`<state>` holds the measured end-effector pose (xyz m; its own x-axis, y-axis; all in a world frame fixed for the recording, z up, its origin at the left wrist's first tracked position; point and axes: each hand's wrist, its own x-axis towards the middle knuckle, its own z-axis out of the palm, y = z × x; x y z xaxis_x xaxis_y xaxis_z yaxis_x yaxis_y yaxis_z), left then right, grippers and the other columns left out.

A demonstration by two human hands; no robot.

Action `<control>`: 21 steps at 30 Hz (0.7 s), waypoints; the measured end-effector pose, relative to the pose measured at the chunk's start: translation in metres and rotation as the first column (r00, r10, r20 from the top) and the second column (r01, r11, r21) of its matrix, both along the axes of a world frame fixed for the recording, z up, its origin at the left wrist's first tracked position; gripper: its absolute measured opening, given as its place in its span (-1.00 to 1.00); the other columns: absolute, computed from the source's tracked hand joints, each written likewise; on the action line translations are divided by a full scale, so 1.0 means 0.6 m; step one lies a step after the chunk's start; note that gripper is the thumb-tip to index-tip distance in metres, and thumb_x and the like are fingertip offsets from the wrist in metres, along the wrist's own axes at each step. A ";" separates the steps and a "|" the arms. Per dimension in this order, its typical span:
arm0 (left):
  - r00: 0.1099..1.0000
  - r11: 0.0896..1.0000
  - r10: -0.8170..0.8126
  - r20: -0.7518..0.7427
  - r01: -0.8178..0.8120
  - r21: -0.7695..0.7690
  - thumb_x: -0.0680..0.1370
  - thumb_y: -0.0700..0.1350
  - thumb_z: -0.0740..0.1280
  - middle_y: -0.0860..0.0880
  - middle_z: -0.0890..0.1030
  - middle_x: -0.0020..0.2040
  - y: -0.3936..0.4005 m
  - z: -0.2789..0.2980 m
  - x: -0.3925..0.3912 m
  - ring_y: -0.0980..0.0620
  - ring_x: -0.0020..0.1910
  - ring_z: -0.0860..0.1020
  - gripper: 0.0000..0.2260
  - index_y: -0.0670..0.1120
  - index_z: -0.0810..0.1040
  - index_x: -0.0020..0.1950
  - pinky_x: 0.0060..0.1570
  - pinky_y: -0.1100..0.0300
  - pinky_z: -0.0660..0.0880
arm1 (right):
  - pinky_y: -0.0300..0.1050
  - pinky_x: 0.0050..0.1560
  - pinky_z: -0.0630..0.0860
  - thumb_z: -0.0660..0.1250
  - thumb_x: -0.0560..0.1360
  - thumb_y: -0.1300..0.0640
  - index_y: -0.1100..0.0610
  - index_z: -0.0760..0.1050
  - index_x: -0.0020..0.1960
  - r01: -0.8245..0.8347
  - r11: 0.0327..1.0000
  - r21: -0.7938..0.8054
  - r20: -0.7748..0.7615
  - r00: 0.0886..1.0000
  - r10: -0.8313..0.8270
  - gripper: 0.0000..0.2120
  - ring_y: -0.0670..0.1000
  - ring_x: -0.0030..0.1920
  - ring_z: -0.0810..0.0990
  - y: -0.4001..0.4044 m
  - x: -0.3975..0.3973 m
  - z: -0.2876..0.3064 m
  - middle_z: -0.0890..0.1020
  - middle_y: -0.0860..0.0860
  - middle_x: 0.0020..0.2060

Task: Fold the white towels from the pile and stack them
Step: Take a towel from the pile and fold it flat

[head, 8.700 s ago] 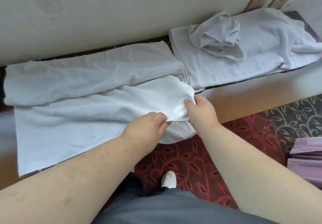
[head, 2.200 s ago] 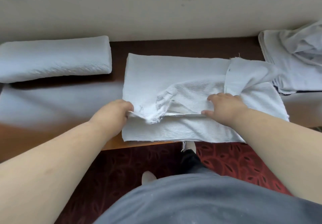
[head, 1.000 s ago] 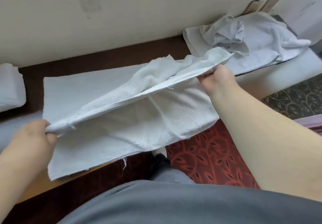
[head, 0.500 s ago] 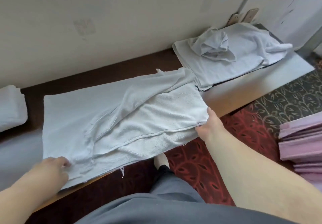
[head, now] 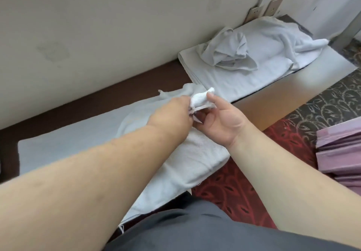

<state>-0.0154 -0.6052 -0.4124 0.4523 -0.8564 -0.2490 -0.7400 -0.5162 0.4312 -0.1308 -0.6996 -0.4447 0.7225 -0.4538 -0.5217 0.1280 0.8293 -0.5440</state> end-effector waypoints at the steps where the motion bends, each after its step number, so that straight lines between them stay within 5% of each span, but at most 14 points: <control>1: 0.999 1.000 0.025 0.020 -0.025 0.004 0.55 -0.08 0.23 -0.04 0.60 0.00 -0.017 0.001 0.014 -0.13 0.01 0.57 -0.82 0.02 0.50 0.14 -0.04 0.05 0.51 | 0.13 0.07 0.60 0.32 0.54 -0.02 0.19 0.54 0.09 -0.020 0.998 -0.059 -0.032 0.999 0.019 -0.72 0.09 -0.04 0.68 -0.020 -0.004 -0.005 0.65 0.09 -0.08; 3: 0.995 0.995 0.094 0.019 -0.093 -0.025 0.56 -0.08 0.18 -0.04 0.61 -0.08 -0.030 0.004 0.052 -0.12 -0.07 0.56 -0.82 0.01 0.54 0.07 -0.10 0.08 0.49 | 0.05 0.00 0.61 0.25 0.60 -0.06 0.14 0.54 0.05 -0.009 0.975 -0.221 -0.255 0.966 -0.049 -0.73 0.04 -0.14 0.71 -0.066 -0.016 -0.023 0.68 0.04 -0.12; 5: 0.986 0.982 0.164 -0.018 -0.165 -0.097 0.57 -0.03 0.16 -0.01 0.60 -0.14 -0.035 0.007 0.088 -0.08 -0.13 0.54 -0.82 0.03 0.55 0.01 -0.13 0.08 0.49 | -0.13 -0.16 0.62 0.23 0.63 0.00 0.13 0.53 0.08 -0.052 0.925 -0.376 -0.540 0.823 -0.173 -0.78 -0.06 -0.31 0.69 -0.101 -0.027 -0.055 0.66 0.02 -0.12; 8: 0.984 0.973 0.177 0.011 -0.173 -0.150 0.60 0.01 0.11 0.00 0.50 -0.31 -0.039 0.004 0.110 -0.09 -0.24 0.49 -0.76 -0.03 0.45 -0.20 -0.29 0.11 0.31 | -0.10 -0.05 0.55 0.28 0.59 -0.01 0.09 0.56 0.13 -0.424 0.800 -0.425 -0.767 0.639 -0.068 -0.78 -0.02 -0.13 0.63 -0.114 -0.026 -0.107 0.65 0.01 -0.02; 11: 0.962 0.945 0.268 -0.056 -0.273 -0.181 0.61 0.06 0.12 0.05 0.39 -0.39 -0.047 0.001 0.103 -0.10 -0.29 0.40 -0.67 -0.02 0.32 -0.33 -0.24 0.12 0.31 | -0.07 0.12 0.46 0.33 0.51 -0.20 0.05 0.48 0.32 -0.725 0.560 -0.401 -0.879 0.477 -0.010 -0.51 0.07 0.19 0.54 -0.104 -0.007 -0.133 0.57 0.00 0.18; 13: 0.966 0.948 0.253 -0.053 -0.258 -0.187 0.61 0.08 0.13 0.05 0.38 -0.39 -0.052 0.000 0.097 -0.09 -0.30 0.39 -0.66 -0.01 0.30 -0.34 -0.24 0.12 0.31 | -0.06 0.11 0.50 0.36 0.47 -0.26 0.11 0.46 0.35 -0.786 0.485 -0.383 -0.908 0.416 -0.043 -0.39 0.12 0.18 0.58 -0.100 0.010 -0.137 0.59 0.05 0.20; 17: 0.979 0.957 0.203 -0.012 -0.201 -0.207 0.60 0.04 0.14 0.06 0.38 -0.40 -0.054 0.004 0.093 0.06 -0.43 0.34 -0.68 0.00 0.30 -0.34 -0.40 0.16 0.26 | -0.06 -0.25 0.41 0.22 0.49 -0.35 0.15 0.48 -0.16 -0.883 0.377 -0.279 -0.958 0.285 -0.040 -0.47 0.18 -0.16 0.58 -0.097 0.032 -0.142 0.57 0.12 -0.25; 21: 0.987 0.972 0.163 0.003 -0.160 -0.169 0.60 0.05 0.13 0.06 0.40 -0.39 -0.052 0.005 0.084 0.00 -0.40 0.37 -0.70 0.01 0.32 -0.32 -0.36 0.15 0.27 | -0.06 -0.06 0.37 0.15 0.52 -0.36 0.16 0.46 0.27 -0.911 0.368 -0.185 -0.981 0.195 -0.012 -0.36 0.15 -0.03 0.50 -0.107 0.038 -0.142 0.60 0.14 0.09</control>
